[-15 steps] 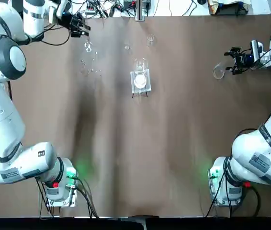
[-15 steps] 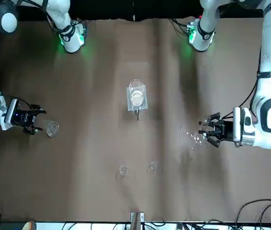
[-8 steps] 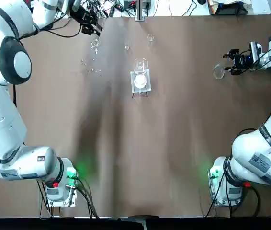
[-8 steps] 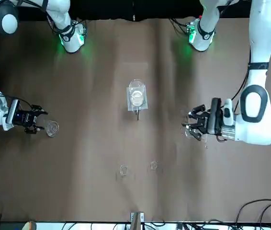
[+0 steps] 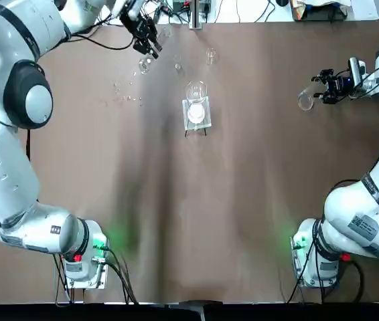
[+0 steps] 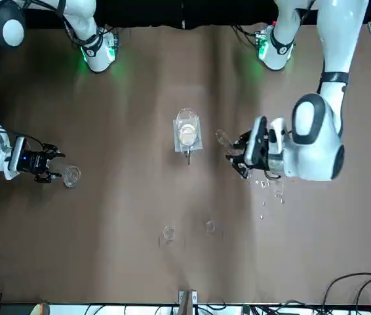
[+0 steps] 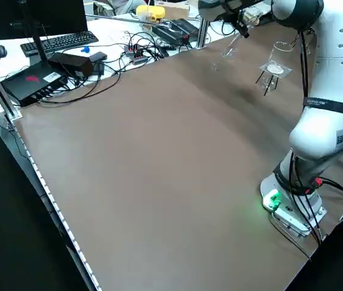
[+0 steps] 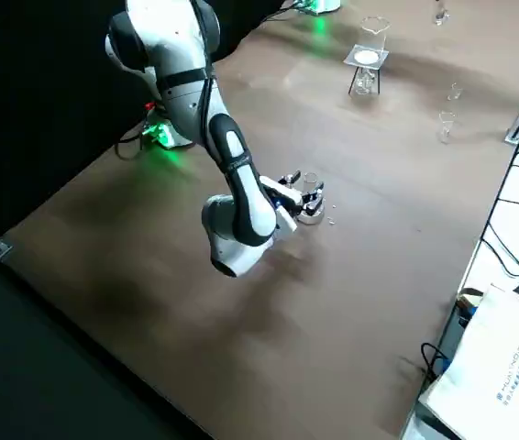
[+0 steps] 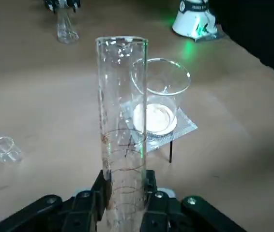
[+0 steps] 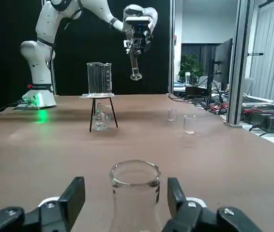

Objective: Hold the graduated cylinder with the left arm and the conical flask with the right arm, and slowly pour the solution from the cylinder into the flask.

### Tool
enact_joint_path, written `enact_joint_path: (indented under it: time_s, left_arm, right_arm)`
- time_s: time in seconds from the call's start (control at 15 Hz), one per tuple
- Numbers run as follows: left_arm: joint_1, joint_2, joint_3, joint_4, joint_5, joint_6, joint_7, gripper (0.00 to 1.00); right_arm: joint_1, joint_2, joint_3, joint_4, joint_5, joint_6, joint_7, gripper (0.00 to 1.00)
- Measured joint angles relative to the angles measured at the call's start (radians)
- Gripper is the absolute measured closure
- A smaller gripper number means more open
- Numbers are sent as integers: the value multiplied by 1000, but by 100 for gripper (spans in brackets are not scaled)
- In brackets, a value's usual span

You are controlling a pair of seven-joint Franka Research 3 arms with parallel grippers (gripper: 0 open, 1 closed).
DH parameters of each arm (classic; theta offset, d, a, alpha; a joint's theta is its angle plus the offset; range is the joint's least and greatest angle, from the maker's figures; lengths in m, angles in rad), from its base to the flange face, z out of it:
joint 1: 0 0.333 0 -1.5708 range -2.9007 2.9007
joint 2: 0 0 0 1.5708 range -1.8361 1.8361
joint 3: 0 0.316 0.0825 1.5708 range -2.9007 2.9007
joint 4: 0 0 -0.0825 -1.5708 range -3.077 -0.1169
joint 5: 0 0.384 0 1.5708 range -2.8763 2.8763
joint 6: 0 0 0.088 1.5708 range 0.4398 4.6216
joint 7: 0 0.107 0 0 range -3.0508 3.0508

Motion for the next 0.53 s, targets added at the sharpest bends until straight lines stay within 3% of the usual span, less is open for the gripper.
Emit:
enact_joint_path:
  time_s: [0.33, 0.53]
  left_arm:
    - [-76, -7, 0, -6, 77, 48, -71, 66]
    - [-124, -22, 0, -6, 203, 52, -163, 66]
  right_arm:
    - [1, 0, 0, 1, 0, 0, 0, 23]
    - [1, 0, 0, 2, 0, 0, 0, 29]
